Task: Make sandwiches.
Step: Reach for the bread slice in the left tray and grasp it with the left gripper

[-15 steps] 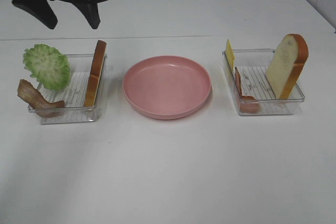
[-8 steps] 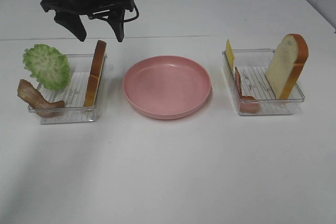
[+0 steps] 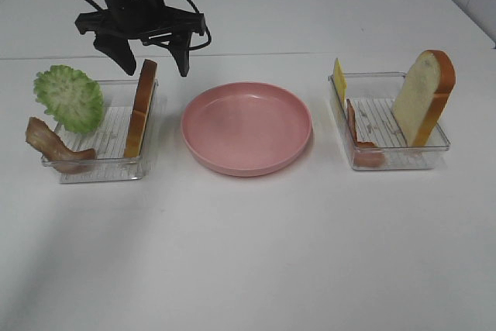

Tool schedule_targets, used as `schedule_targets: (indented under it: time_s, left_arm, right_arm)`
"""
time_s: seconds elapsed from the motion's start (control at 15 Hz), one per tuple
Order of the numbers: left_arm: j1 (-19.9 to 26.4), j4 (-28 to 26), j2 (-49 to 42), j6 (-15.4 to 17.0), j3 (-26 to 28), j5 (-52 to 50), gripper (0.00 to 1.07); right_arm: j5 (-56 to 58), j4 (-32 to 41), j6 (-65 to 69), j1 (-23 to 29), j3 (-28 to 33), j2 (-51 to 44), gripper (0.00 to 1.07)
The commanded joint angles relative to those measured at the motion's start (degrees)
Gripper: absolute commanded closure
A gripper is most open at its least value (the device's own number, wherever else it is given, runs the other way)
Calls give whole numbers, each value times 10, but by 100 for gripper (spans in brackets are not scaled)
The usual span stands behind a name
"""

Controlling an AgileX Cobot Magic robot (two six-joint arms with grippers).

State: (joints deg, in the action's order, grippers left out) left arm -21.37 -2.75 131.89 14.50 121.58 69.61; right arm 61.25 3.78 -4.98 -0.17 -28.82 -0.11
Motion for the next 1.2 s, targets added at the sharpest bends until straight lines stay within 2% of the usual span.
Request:
schedule_targets:
  time_s: [0.07,0.2,0.67,0.87,1.07,1.2]
  left_arm:
    - [-10,18,3,6,2,40,31]
    - [-10,28,13,6,2,41,31]
    - [-10,47,27,6,2,40,42]
    - [-10,47,27,6,2,40,59]
    - [-10,40,26,28,2,40,84]
    - [-10,40,26,29,2,40,93]
  right_arm:
    - [-6,4,-5,-3,0,-9,32]
    - [-6,4,-5,-3,0,-9,32]
    - [-6,4,-5,-3,0,-9,32]
    - [-6,4,-5,-3,0,-9,32]
    - [-6,4,-5,-3,0,-9,32]
    - [-6,4,-5,-3,0,-9,32]
